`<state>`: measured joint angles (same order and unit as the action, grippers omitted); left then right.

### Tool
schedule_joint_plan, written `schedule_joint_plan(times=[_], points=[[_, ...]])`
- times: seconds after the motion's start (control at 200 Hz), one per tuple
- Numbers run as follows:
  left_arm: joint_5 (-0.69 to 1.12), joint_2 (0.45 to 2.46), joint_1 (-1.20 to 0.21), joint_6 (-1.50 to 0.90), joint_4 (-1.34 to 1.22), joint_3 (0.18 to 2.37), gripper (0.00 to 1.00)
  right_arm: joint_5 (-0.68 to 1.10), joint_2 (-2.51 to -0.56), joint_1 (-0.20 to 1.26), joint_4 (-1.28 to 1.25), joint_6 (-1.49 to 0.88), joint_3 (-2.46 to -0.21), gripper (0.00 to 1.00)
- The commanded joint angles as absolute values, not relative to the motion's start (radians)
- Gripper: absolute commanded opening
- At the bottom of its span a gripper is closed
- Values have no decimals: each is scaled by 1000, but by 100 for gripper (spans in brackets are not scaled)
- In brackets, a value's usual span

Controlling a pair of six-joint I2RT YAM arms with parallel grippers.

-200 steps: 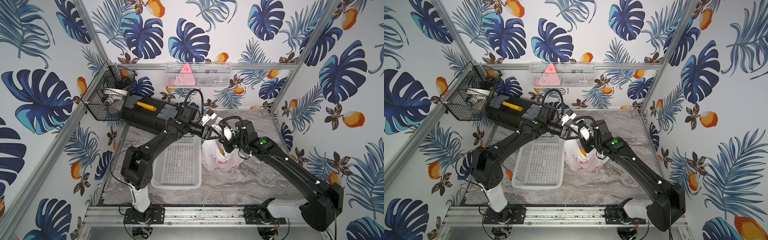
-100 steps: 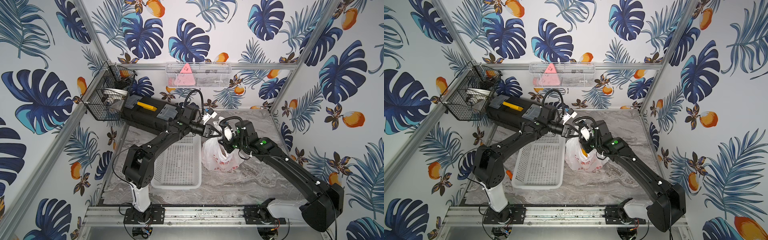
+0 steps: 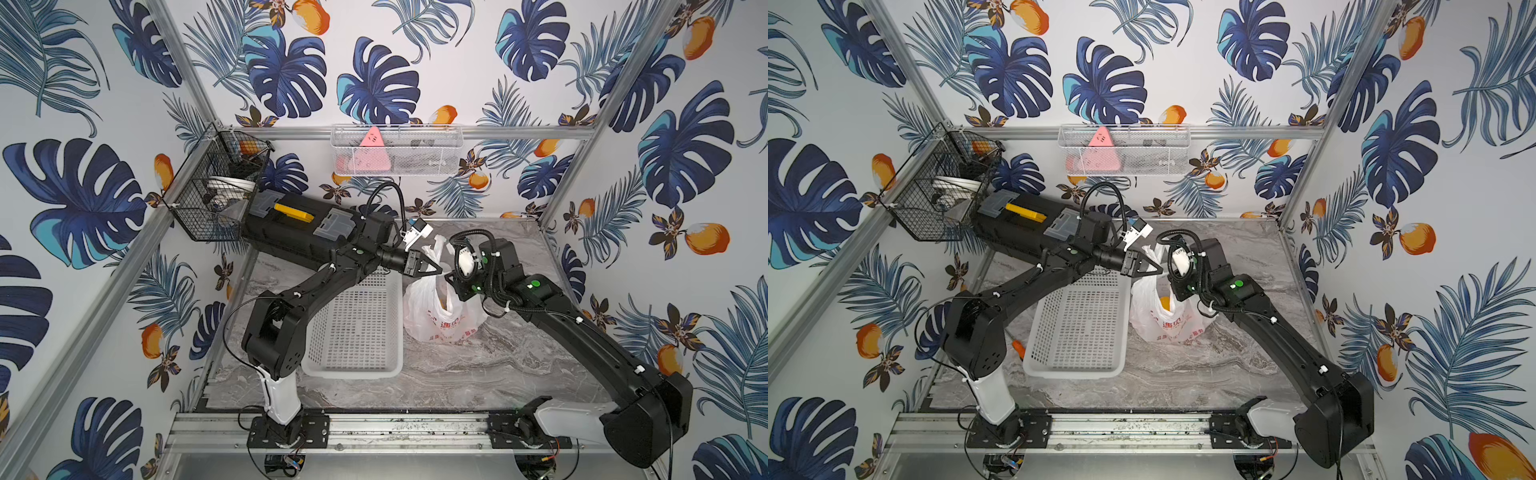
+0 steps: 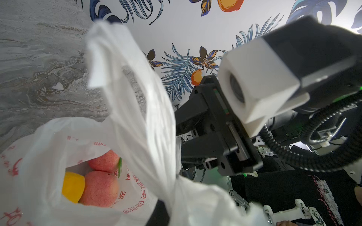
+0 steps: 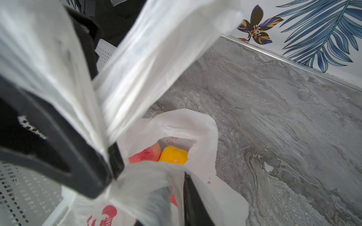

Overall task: Place the peach into a plastic bag & tie a knot
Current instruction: Cross the plastic bag at the center of the board.

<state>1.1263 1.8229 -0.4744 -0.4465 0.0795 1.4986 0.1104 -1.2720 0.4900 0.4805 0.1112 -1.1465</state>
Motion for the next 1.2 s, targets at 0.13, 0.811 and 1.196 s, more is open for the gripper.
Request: schedule_joint_plan(times=[0.13,0.811,1.196], points=[[1144,1810,-470,-457,17,1484,5,222,-1237,488,482,36,-1152,39],[1166,1798,-477,-132,188,1506,2,486,-1429,354,639,-718,-1516,60],[1148,1802,-502,-59,288,1535,3,510,-1521,354,613,-747,-1564,46]])
